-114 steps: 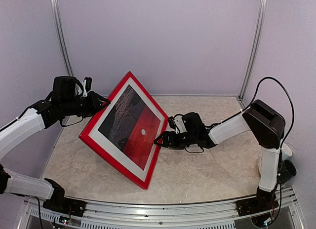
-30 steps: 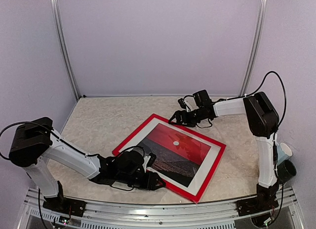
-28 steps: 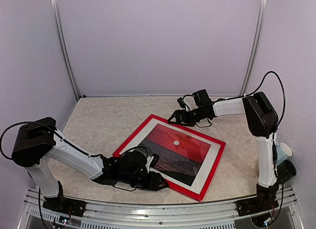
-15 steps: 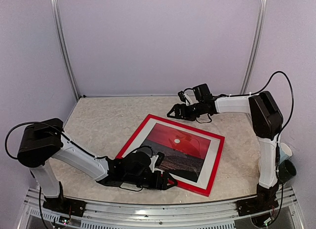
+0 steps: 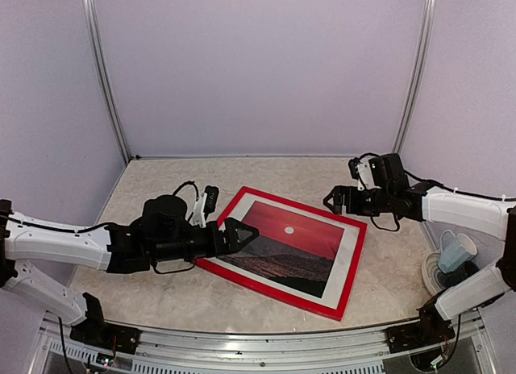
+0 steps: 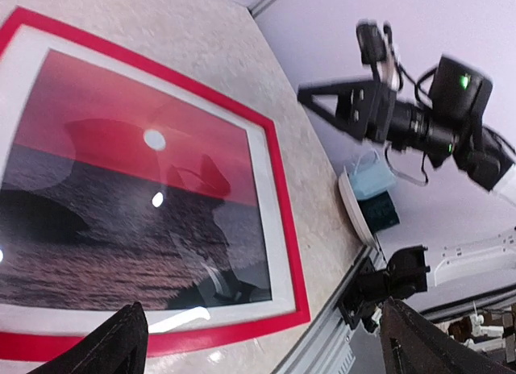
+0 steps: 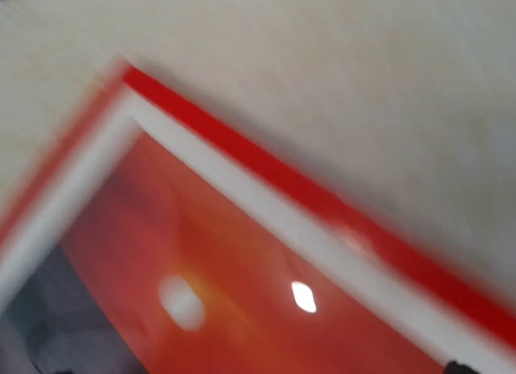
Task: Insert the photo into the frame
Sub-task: Place the photo frame at the center of the board, then adjust the photo frame at the center of the board.
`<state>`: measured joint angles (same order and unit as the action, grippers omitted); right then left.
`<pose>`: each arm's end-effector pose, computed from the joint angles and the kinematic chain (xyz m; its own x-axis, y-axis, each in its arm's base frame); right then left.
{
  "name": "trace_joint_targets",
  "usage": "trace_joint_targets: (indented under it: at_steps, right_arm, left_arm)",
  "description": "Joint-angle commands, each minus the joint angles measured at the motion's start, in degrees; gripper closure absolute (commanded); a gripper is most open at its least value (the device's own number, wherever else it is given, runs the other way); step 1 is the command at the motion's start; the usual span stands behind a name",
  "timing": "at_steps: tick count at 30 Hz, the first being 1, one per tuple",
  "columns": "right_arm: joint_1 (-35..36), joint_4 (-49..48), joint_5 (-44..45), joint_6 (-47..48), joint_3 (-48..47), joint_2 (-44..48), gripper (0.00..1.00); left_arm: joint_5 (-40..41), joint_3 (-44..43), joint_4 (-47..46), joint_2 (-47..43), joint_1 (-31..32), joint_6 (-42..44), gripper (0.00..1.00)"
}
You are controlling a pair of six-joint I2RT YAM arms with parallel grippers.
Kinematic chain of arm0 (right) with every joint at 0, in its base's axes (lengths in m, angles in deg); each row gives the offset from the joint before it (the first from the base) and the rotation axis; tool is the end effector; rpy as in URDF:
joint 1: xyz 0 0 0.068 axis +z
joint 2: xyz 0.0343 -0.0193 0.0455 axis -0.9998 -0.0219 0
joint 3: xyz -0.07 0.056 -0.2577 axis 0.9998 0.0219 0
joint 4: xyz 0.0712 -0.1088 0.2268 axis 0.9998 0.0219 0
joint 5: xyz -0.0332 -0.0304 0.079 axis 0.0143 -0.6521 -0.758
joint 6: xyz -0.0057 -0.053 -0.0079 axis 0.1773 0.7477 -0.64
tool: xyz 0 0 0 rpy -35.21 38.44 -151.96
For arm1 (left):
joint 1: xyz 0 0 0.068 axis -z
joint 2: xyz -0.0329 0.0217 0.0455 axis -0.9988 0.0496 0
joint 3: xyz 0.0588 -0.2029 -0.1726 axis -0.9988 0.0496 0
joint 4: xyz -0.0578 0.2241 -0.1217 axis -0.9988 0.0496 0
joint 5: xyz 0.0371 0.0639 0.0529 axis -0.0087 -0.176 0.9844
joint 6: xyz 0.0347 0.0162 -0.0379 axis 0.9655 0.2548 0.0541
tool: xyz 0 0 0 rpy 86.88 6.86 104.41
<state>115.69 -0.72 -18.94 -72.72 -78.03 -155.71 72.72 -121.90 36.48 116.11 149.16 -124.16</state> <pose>0.2650 0.1402 0.2481 -0.7187 0.1438 -0.6803 -0.2441 0.8639 0.4406 0.1355 -0.2538 0.2316 -0.7839 -0.1738 -0.5960 0.4289 0.5426 -0.7223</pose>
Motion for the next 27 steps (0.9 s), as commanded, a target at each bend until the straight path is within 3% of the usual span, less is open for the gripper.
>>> trace_joint_targets:
  at_steps: [1,7,13,27]
  right_arm:
    - [-0.5,1.2,4.9,-4.0,10.3,7.2,0.01]
    - [-1.0,2.6,7.3,-6.8,18.5,14.3,0.01]
    - [-1.6,0.1,7.9,-8.1,22.7,14.0,0.01]
    - [-2.5,-10.9,0.8,-8.3,26.0,5.1,0.01]
  left_arm:
    - [-0.2,0.2,7.3,-4.9,-8.6,5.9,0.01]
    - [-1.9,-0.4,8.9,-4.5,-19.0,10.6,0.01]
    - [-3.8,0.2,5.0,0.6,-25.6,11.8,0.01]
    - [-6.8,3.9,-3.6,15.1,-28.0,11.5,0.01]
